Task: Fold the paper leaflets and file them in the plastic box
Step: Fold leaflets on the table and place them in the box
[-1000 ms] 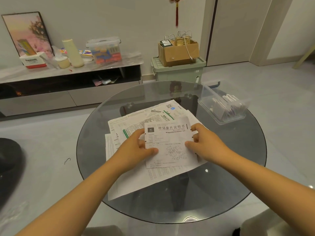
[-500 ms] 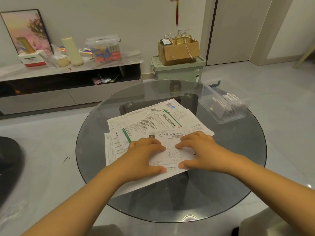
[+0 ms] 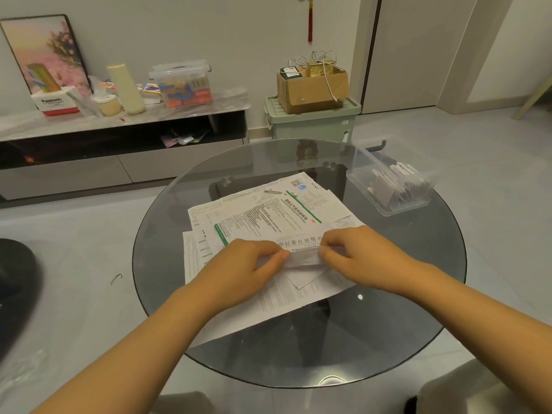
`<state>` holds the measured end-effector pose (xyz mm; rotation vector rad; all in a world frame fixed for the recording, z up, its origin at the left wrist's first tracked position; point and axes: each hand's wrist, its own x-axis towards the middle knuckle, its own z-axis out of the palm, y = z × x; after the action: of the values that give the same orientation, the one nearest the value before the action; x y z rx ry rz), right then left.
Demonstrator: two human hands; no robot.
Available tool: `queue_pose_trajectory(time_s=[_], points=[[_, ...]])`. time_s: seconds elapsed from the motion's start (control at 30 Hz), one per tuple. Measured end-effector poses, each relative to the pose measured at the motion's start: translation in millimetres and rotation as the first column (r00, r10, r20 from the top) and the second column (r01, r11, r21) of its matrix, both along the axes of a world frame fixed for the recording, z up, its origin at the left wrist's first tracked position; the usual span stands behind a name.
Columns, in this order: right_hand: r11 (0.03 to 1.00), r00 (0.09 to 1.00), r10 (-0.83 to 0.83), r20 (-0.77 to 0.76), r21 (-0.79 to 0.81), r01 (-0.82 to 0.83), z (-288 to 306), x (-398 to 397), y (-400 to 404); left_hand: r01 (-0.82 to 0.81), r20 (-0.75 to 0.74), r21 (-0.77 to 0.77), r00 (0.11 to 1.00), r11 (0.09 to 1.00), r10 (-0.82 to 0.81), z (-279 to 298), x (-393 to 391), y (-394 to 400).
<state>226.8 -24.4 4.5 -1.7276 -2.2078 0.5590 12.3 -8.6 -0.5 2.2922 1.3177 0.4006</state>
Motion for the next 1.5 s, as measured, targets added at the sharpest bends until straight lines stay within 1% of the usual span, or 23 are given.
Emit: queue_pose_trajectory(time_s=[0.07,0.13,0.17,0.27,0.37,0.47,0.63,0.7,0.77,0.9,1.03,1.13,1.23,1.33,1.43,1.5], points=[[0.998,0.997,-0.047,-0.060,0.036,0.049,0,-1,1,-0.051,0.045,0.023,0.998,0.998,0.050,-1,0,1],[0.996,0.992,-0.084,-0.098,0.029,0.088,-1,-2,2,-0.087,0.036,0.027,0.996,0.996,0.086,-2,0,3],[0.995,0.991,-0.099,-0.094,0.014,0.101,-1,-4,2,-0.095,0.020,0.017,0.995,0.995,0.094,-3,1,3],[0.993,0.993,-0.117,-0.035,-0.010,0.116,-4,-6,3,-0.111,-0.026,-0.012,0.994,0.994,0.111,-6,2,3],[0.990,0.990,-0.137,-0.032,0.010,0.137,-7,-6,5,-0.117,-0.069,-0.015,0.991,0.993,0.116,-10,3,3],[0.990,0.989,-0.140,0.048,0.033,0.139,-10,-6,6,-0.110,-0.102,-0.001,0.989,0.994,0.109,-13,5,4],[0.998,0.979,-0.065,0.192,-0.004,0.067,-12,-4,6,-0.120,-0.142,0.074,0.981,0.990,0.129,-15,7,3],[0.998,0.976,-0.040,0.212,-0.037,0.049,-10,-3,6,-0.112,-0.147,0.113,0.981,0.987,0.128,-14,7,4],[0.997,0.982,-0.038,0.186,-0.056,0.050,-8,-3,3,-0.082,-0.148,0.122,0.984,0.989,0.100,-14,7,5],[0.992,0.993,0.004,0.118,-0.122,0.011,-6,-3,-5,0.005,-0.095,0.036,0.995,0.999,-0.002,-14,7,2],[0.980,0.995,0.070,0.068,-0.190,-0.056,-2,-1,-12,0.097,-0.156,-0.021,0.983,0.995,-0.100,-12,4,-1],[0.976,0.993,0.107,0.041,-0.196,-0.097,-2,0,-16,0.118,-0.165,-0.060,0.978,0.991,-0.127,-9,1,0],[0.978,0.989,0.139,0.040,-0.159,-0.131,-2,1,-16,0.123,-0.158,-0.105,0.978,0.987,-0.139,-7,-1,0],[0.984,0.992,0.123,0.006,-0.128,-0.121,2,3,-15,0.118,-0.162,-0.163,0.976,0.979,-0.145,-3,-2,-1],[0.988,0.992,0.072,-0.103,-0.131,-0.085,12,4,-14,0.131,-0.170,-0.204,0.971,0.970,-0.167,2,-1,-3],[0.987,0.984,0.045,-0.174,-0.144,-0.070,16,4,-13,0.147,-0.165,-0.198,0.970,0.969,-0.181,2,0,-4]])
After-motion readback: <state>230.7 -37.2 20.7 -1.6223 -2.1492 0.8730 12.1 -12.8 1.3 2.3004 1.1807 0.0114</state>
